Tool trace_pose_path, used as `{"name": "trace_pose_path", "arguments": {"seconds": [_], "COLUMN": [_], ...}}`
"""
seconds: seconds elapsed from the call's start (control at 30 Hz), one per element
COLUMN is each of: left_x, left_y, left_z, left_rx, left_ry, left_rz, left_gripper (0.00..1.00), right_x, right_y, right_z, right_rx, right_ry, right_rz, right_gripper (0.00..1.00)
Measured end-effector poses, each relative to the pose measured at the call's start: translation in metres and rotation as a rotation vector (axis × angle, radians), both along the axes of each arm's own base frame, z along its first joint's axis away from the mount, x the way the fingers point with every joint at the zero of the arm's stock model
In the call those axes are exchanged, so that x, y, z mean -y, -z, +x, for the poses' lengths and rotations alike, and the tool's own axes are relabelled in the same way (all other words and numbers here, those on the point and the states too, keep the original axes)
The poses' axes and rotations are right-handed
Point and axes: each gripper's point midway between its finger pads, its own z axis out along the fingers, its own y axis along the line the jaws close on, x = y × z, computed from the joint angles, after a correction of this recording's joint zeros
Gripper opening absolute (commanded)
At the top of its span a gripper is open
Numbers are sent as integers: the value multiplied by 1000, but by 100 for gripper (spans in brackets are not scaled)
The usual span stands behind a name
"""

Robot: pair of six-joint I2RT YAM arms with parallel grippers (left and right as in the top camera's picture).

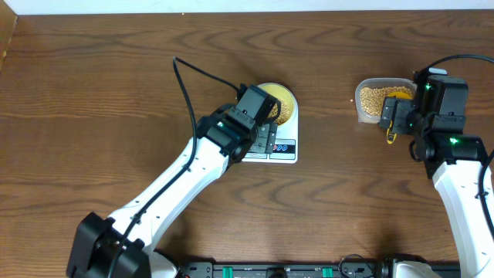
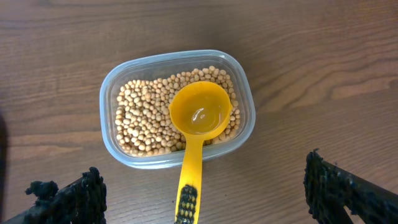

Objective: Scoop item into bowl and weigh 50g on scale

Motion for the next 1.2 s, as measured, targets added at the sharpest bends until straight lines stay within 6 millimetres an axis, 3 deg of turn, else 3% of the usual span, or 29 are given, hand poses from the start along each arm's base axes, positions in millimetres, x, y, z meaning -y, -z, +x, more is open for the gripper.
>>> {"name": "trace_pose_path", "arguments": {"seconds": [0.3, 0.67, 0.93, 1.2], "left_x": [-25, -81, -114, -136], "left_y": [-20, -32, -31, -26], "left_z": [-27, -61, -71, -69], "left_rx": [123, 335, 543, 748], "left_ry": [-1, -95, -179, -220], "left_rz": [-77, -196, -285, -341], "left_gripper": [88, 88, 88, 88], "right_x": [0, 0, 0, 0], "right_y": [0, 0, 1, 1], "right_z": [0, 0, 0, -1], "right_rx": [-2, -2, -3, -3], "right_ry": [0, 0, 0, 1], "right_rz": [0, 0, 0, 0], "right_gripper": [99, 99, 99, 99]}}
